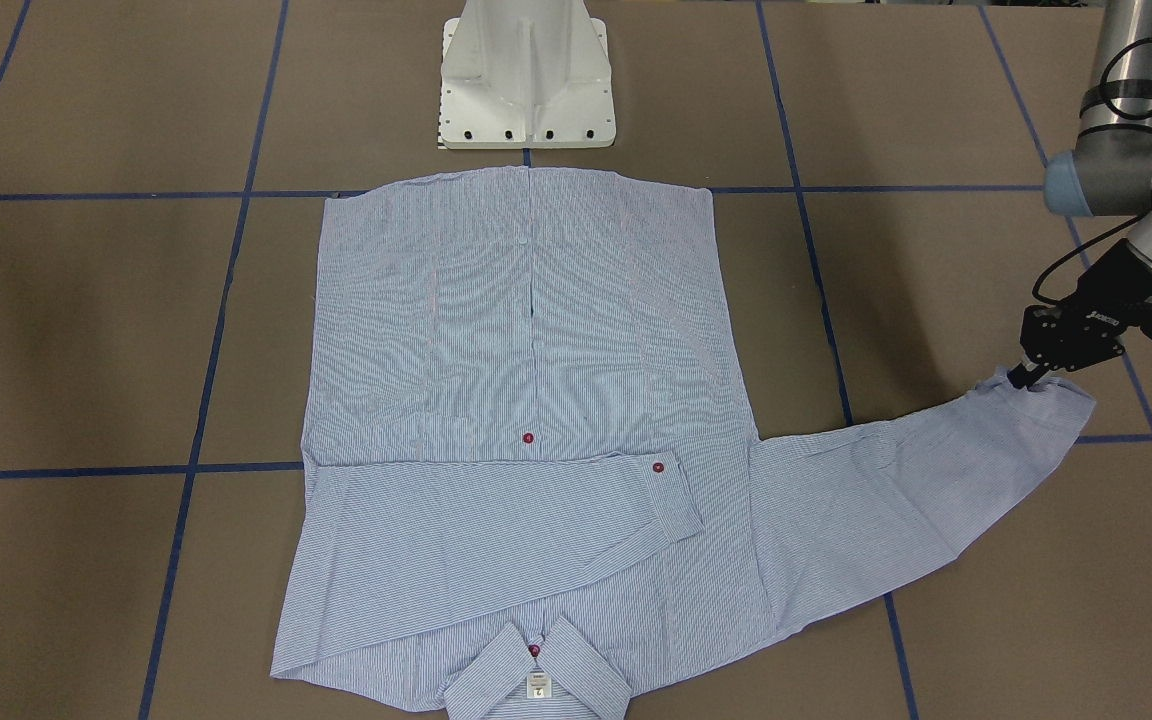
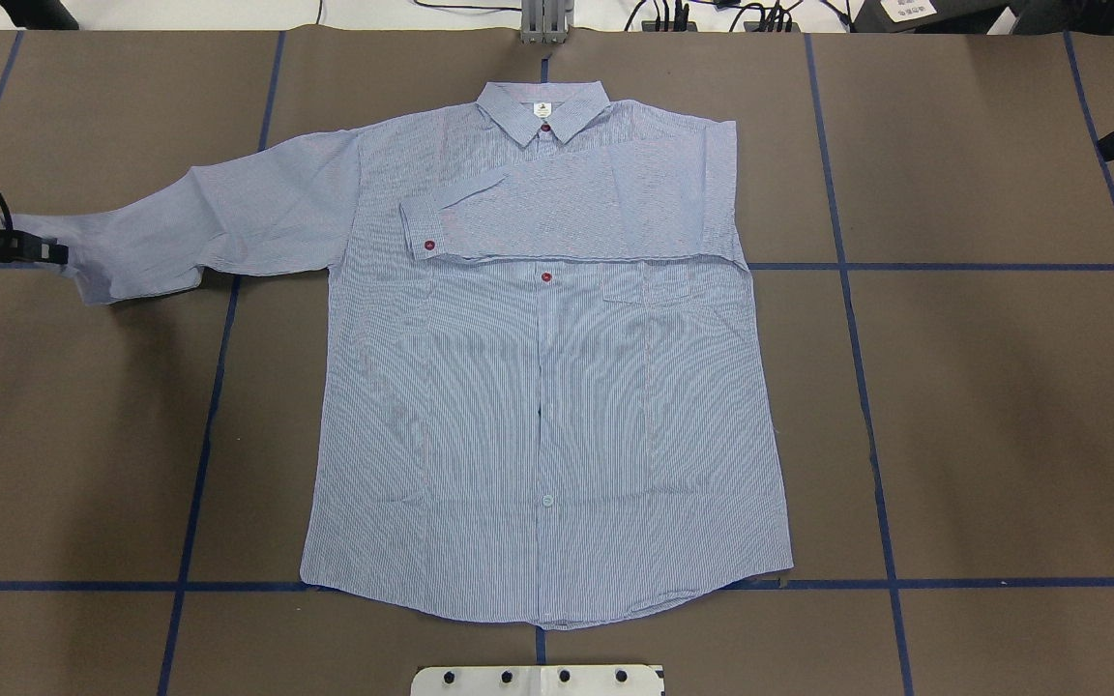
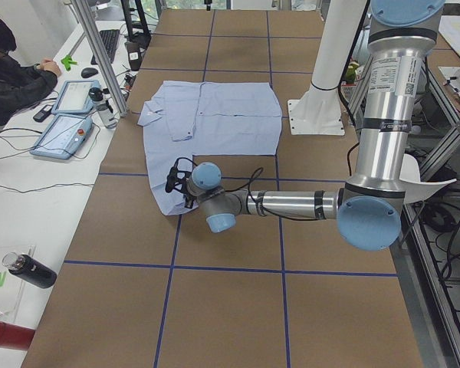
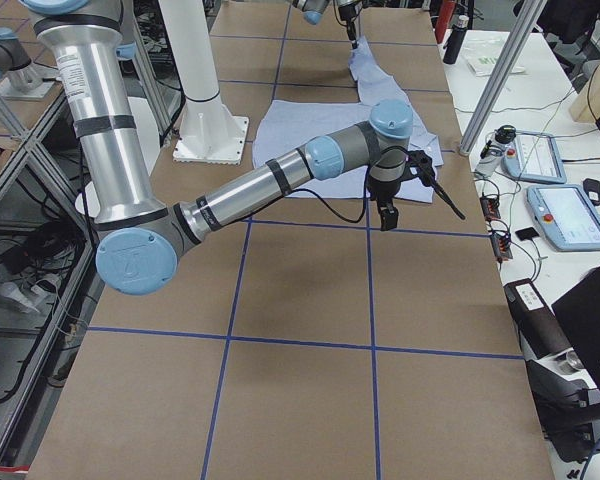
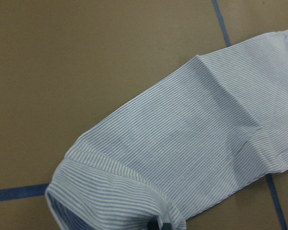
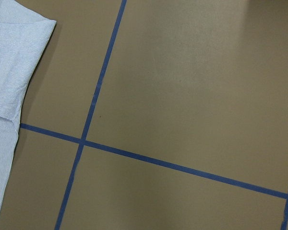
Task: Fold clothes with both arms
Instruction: 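Lift the sleeve with the left gripper and fold it across the shirt front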
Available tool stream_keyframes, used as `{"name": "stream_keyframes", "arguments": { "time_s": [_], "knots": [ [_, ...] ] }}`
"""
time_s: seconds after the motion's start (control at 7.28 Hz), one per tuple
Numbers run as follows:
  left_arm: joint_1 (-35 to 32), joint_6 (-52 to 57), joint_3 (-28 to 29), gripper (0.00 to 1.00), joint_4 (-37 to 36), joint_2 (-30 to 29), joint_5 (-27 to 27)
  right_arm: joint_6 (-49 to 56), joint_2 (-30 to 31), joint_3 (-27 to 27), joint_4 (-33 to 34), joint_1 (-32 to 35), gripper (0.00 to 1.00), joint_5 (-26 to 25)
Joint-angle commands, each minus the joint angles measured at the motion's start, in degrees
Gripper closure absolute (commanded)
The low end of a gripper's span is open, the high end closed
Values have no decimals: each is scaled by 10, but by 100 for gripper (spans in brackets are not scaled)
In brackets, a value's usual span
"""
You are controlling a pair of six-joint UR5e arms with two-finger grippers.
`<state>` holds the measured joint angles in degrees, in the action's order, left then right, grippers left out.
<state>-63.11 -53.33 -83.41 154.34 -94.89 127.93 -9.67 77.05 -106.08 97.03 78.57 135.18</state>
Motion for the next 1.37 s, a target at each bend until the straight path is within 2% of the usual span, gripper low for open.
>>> {"name": "stream_keyframes", "arguments": {
  "time_s": [0.0,0.14,0.41,0.69,0.96,1.24],
  "knots": [
    [0,1,-98,100,-149,-52,0,0,0,0,0,0,0,0],
    [4,2,-108,100,-235,-108,0,0,0,0,0,0,0,0],
    [55,0,-116,100,-387,-213,-7,-1,0,0,0,0,0,0],
    [75,-5,-114,100,-485,-299,-7,-1,0,0,0,0,0,0],
    [104,-87,-104,100,-500,-364,-30,-1,0,0,0,0,0,0],
    [122,-143,-33,100,-501,-443,-49,-1,0,-2,0,0,0,0]
  ]
}}
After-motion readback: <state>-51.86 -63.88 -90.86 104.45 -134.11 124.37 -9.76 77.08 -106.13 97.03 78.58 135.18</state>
